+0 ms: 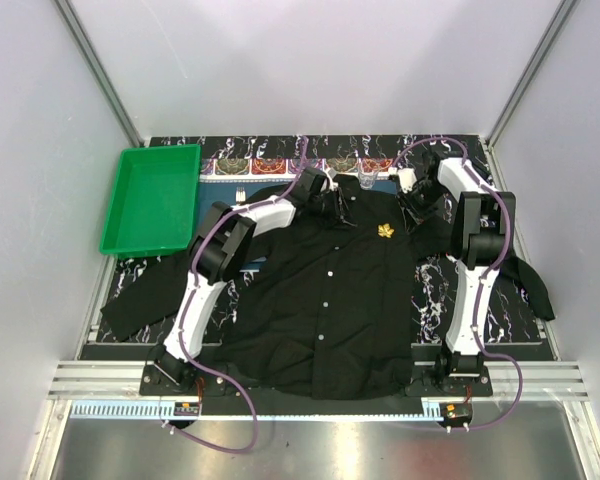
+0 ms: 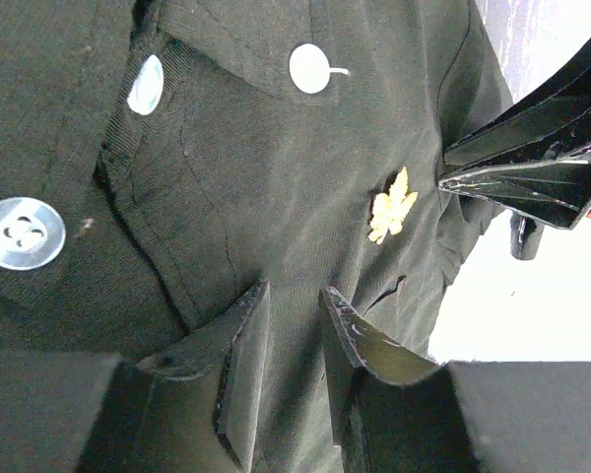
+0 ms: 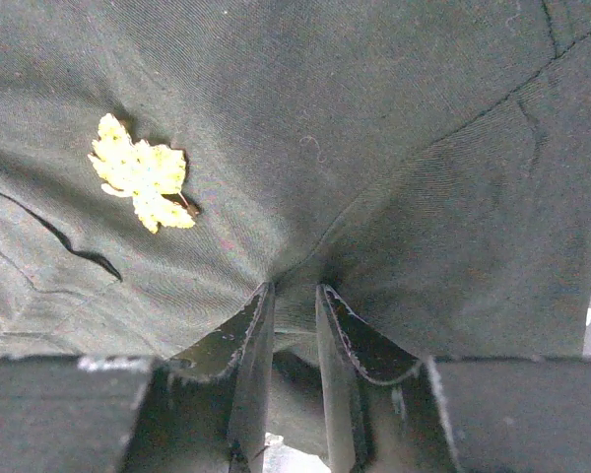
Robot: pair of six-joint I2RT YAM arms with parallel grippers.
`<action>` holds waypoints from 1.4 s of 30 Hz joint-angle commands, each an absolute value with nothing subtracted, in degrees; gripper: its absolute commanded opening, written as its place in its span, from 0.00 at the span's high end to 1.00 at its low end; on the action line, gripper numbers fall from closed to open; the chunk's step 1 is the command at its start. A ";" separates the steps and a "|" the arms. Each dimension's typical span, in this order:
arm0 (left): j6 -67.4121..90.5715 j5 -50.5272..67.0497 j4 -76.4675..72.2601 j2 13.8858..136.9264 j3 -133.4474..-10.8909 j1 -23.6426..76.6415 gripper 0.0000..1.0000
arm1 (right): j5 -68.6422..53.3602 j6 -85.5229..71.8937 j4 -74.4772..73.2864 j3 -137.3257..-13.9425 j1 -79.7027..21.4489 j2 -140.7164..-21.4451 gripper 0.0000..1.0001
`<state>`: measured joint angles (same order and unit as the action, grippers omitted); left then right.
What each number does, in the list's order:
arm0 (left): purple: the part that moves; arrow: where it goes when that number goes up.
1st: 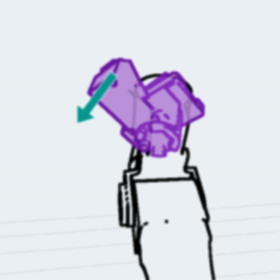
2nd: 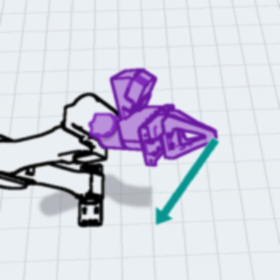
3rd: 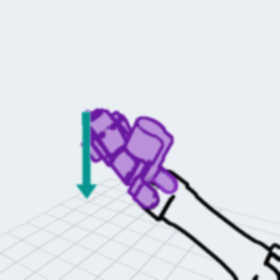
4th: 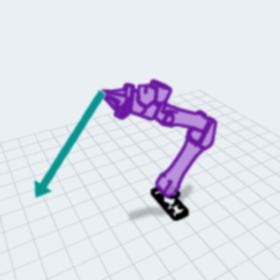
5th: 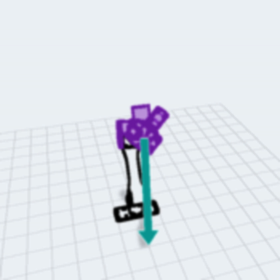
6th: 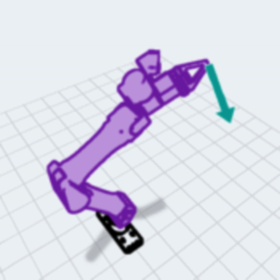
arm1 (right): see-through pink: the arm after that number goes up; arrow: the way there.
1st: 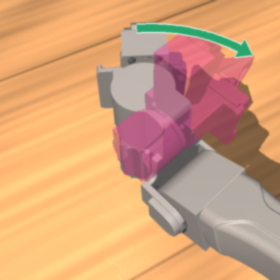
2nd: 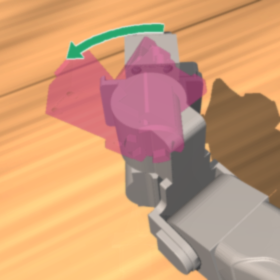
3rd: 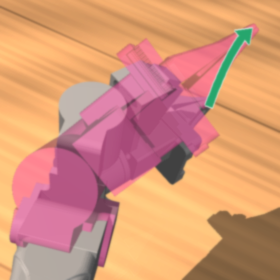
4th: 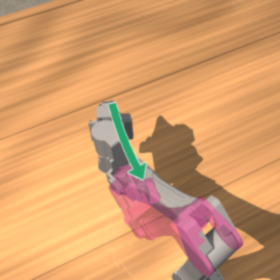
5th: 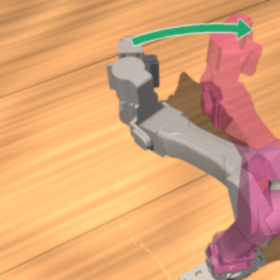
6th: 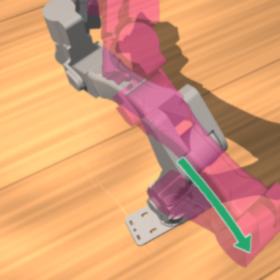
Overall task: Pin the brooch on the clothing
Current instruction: Pin the brooch to the clothes, then reset both arms
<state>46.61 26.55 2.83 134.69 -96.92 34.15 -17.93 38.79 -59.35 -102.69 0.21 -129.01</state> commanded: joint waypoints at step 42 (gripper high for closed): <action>5.19 14.77 48.08 92.38 -91.51 3.69 0.01 | -22.85 4.04 -41.04 -78.94 0.61 -90.62 0.00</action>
<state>3.51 22.70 45.19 98.32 -97.03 4.14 -19.70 5.28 -38.11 -80.38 0.43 -91.02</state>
